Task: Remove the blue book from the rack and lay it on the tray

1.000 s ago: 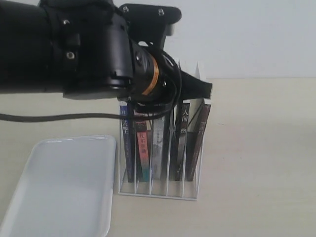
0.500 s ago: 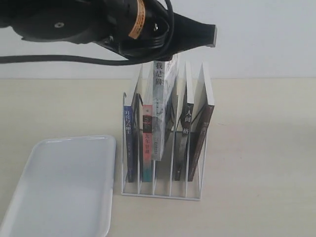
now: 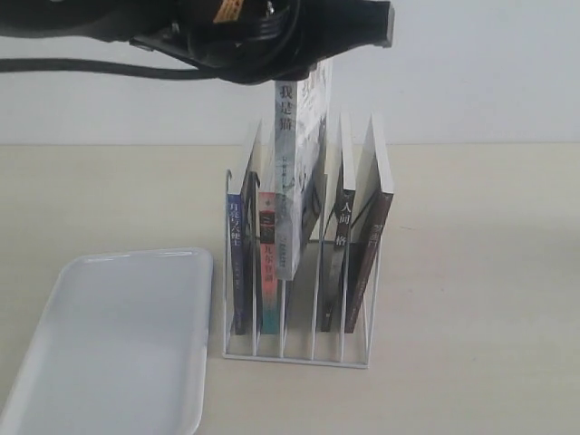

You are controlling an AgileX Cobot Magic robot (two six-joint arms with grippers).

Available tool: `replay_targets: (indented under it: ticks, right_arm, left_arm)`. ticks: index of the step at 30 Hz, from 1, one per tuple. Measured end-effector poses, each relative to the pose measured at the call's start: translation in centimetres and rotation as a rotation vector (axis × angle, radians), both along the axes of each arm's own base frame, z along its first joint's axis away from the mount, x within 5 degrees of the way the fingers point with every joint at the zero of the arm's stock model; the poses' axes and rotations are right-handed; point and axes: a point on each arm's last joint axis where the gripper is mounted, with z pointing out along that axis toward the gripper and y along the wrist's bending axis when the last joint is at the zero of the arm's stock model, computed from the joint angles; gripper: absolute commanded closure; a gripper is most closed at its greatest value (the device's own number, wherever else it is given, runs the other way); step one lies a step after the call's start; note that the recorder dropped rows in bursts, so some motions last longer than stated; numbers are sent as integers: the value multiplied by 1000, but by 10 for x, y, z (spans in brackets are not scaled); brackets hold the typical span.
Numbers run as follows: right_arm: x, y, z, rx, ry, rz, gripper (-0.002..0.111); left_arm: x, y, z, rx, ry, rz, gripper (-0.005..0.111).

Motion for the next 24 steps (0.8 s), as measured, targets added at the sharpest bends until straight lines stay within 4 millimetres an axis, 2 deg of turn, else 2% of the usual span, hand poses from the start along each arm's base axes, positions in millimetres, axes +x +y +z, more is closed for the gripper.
replay_targets:
  ticks: [4, 13, 15, 19, 24]
  right_arm:
    - [0, 0, 0, 0, 0, 0, 107]
    - [0, 0, 0, 0, 0, 0, 107]
    - [0, 0, 0, 0, 0, 0, 107]
    - [0, 0, 0, 0, 0, 0, 107]
    - [0, 0, 0, 0, 0, 0, 107]
  left_arm:
    - [0, 0, 6, -9, -13, -4, 103]
    - [0, -1, 4, -4, -8, -8, 103]
    - [3, -5, -2, 11, 1, -9, 103]
    - [11, -17, -26, 63, 41, -7, 103]
    - [15, -23, -39, 89, 63, -7, 103]
